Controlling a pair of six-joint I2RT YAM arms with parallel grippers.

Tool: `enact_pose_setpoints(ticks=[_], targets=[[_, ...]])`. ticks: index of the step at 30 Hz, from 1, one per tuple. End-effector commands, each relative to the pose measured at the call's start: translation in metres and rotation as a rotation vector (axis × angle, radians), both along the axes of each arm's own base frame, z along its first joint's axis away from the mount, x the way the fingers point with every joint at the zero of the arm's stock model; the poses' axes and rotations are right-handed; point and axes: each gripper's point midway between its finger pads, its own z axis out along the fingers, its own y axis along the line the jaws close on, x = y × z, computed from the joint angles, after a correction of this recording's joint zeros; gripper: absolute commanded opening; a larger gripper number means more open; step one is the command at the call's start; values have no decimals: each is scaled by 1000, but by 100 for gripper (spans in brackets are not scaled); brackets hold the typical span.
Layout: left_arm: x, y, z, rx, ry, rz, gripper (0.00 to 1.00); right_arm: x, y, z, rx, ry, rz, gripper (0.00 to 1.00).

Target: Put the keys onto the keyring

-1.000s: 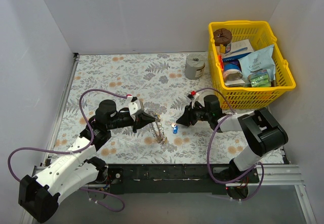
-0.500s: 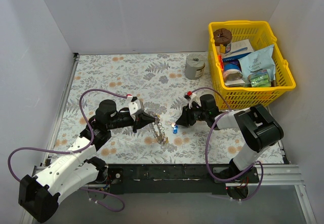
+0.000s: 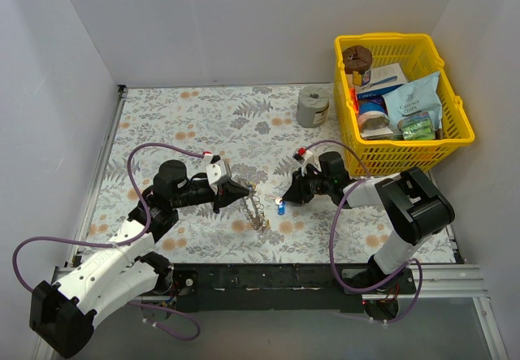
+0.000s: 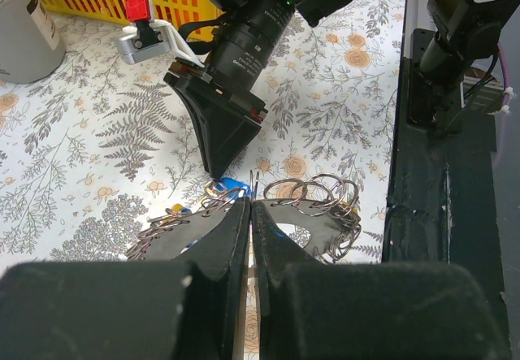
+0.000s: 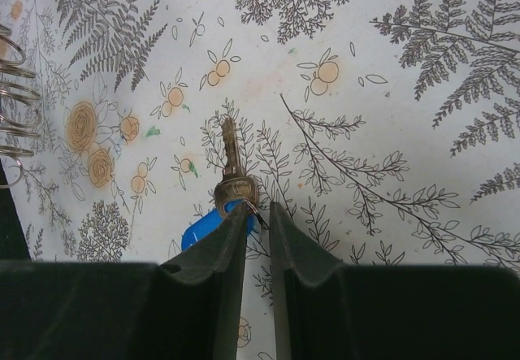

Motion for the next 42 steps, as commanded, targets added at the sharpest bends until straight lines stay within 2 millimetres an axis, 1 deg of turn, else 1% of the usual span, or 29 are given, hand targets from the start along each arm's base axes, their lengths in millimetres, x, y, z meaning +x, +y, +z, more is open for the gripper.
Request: enact_pose_setpoints(ticks=[1,5,6,8,12,16,17,19,20,21,24,25,26,27,28,30,31,34,35,36,37,39,42], targets=[[3,-2,20,-39,-65,-1,0,4,7,5,11,-23,32,23],[4,-1,20,-40,-66,4,0,1,6,4,5,-18,38,18],[3,-1,20,-40,-65,2,0,2,6,6,6,-20,38,15],[4,-1,20,-39,-69,5,0,1,5,6,1,-22,38,13],[4,-1,20,-38,-69,3,0,2,6,12,-3,-36,45,1],[4,-1,18,-34,-64,5,0,3,7,23,-3,-62,57,1],[4,-1,18,-34,-67,6,0,6,8,31,2,-81,59,1],[5,-1,18,-32,-64,9,0,5,8,36,-4,-93,70,1],[5,-1,17,-30,-63,9,0,9,10,47,6,-121,76,1],[5,-1,18,-31,-66,11,0,9,10,50,8,-131,81,1],[5,-1,17,-28,-64,10,0,9,13,70,27,-170,109,1],[5,-1,17,-27,-64,12,0,8,14,80,43,-189,123,1],[6,0,17,-26,-67,13,0,7,15,86,52,-195,131,1],[6,0,17,-25,-69,15,0,9,17,96,65,-214,139,1],[6,0,15,-22,-66,17,0,5,19,107,86,-226,157,1],[4,0,15,-21,-70,10,0,0,21,122,118,-245,188,1],[4,0,15,-22,-70,9,0,-1,22,135,137,-272,199,1],[4,1,17,-21,-80,8,0,-11,23,155,179,-319,243,1],[4,1,17,-21,-80,9,0,-13,24,161,196,-340,258,1],[4,1,16,-21,-79,12,0,-22,25,166,228,-343,302,1],[4,1,16,-21,-79,9,0,-26,25,171,237,-381,330,1],[3,1,19,-22,-91,4,0,-36,24,175,266,-401,385,1],[4,2,16,-21,-83,13,0,-43,24,181,300,-421,409,1]])
